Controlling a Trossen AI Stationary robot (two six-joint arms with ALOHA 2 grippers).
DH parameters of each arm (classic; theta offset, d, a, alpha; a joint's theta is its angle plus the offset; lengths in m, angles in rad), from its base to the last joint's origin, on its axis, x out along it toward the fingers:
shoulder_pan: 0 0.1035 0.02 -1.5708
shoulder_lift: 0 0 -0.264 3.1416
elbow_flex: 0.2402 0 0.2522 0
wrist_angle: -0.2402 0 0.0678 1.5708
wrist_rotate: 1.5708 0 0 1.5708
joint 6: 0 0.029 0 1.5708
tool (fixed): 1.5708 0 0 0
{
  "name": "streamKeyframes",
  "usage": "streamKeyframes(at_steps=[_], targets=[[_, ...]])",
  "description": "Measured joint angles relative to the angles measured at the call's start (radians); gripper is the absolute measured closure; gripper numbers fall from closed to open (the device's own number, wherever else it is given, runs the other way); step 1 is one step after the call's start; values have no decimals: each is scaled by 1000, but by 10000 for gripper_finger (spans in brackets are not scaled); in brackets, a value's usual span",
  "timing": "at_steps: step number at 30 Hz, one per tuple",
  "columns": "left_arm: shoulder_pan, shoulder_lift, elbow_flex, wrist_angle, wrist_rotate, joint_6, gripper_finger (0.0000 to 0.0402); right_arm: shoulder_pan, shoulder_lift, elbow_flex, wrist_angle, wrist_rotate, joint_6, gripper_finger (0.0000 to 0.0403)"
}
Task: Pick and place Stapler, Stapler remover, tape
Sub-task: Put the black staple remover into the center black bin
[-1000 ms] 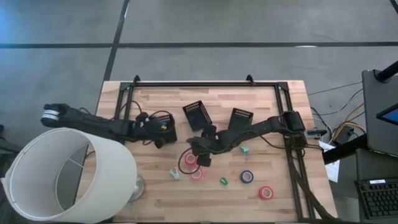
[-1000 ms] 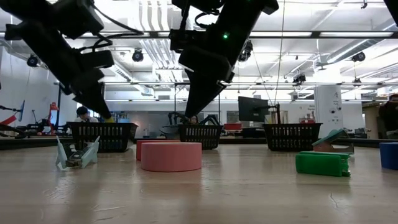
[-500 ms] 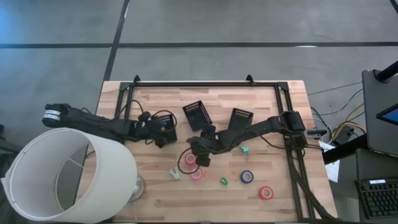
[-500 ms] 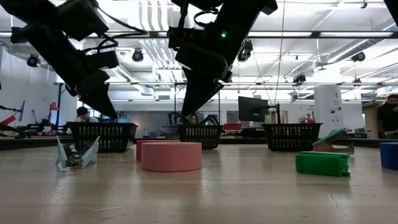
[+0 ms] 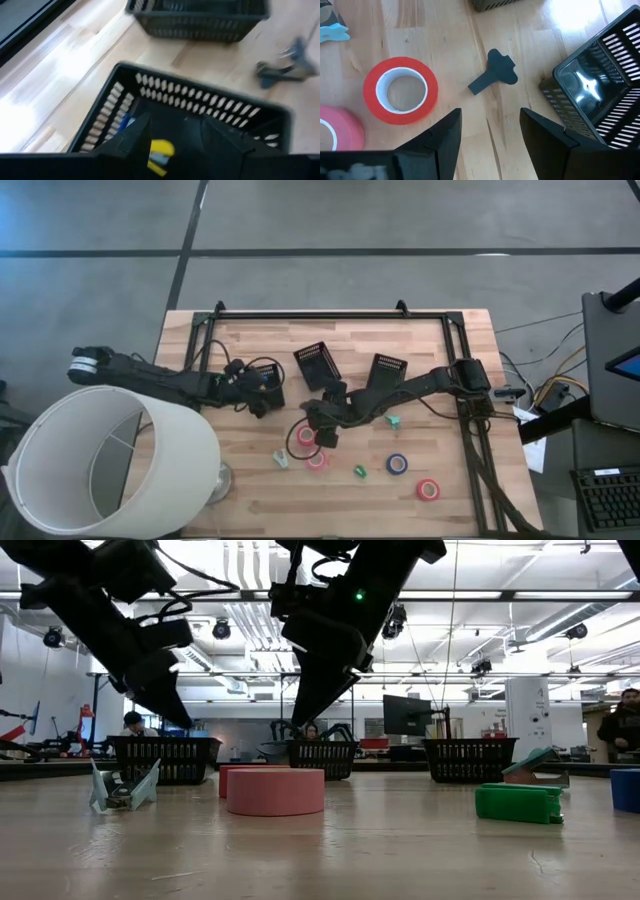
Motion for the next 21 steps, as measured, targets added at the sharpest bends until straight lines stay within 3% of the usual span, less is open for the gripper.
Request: streamKeyframes(at_steps=[15, 21], targets=[[-3, 0, 0, 394, 375, 247, 239, 0, 0, 0, 1, 0, 0, 209], [-18, 0, 0, 420, 402, 289, 243, 0, 0, 0, 4, 0, 0, 209]])
